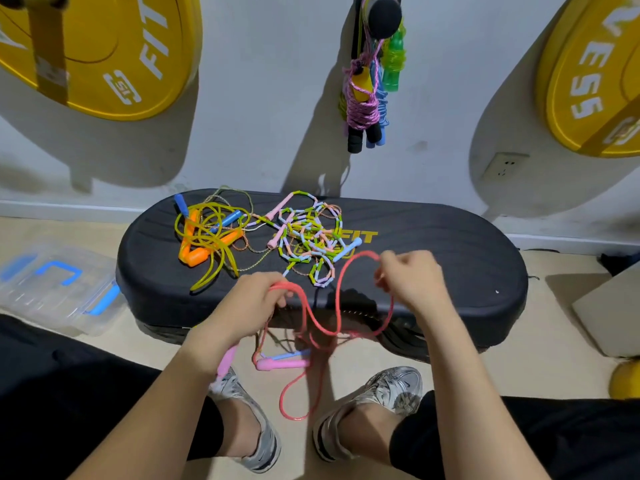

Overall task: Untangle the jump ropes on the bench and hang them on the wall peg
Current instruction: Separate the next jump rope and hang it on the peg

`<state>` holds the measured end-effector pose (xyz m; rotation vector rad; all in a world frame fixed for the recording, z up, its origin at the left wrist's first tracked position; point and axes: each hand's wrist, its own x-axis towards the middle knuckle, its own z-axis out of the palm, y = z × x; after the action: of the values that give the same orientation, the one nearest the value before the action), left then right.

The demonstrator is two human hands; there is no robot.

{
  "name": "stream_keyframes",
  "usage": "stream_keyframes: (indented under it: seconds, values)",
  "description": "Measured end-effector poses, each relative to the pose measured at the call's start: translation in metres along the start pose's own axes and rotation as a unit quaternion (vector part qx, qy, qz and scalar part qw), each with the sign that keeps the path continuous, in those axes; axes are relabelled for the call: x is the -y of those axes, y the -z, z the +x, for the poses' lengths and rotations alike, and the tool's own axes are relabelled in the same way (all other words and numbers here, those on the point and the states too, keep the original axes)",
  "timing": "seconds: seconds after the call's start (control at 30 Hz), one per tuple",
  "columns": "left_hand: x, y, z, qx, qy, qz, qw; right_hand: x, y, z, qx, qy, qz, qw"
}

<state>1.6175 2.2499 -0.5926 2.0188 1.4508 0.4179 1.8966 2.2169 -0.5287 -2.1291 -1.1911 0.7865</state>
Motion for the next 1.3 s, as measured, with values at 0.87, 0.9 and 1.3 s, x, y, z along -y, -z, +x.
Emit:
stream_keyframes:
  seconds: [0.87,0.9,1.3]
  values:
    - [-0.011,0.002,-0.003,0.041,0.010,-0.028,0.999,0.014,-0.004,-0.004,-0.109,0.038,0.236,0.965]
    - [-0.019,0.007,-0.004,0.043,-0.004,-0.060,0.997,0.009,-0.008,-0.006,-0.109,0.054,0.124,0.985]
    - [-0.067,0.041,0.010,-0.004,-0.092,-0.083,0.992,0.032,-0.041,-0.037,0.168,0.295,0.045,0.939]
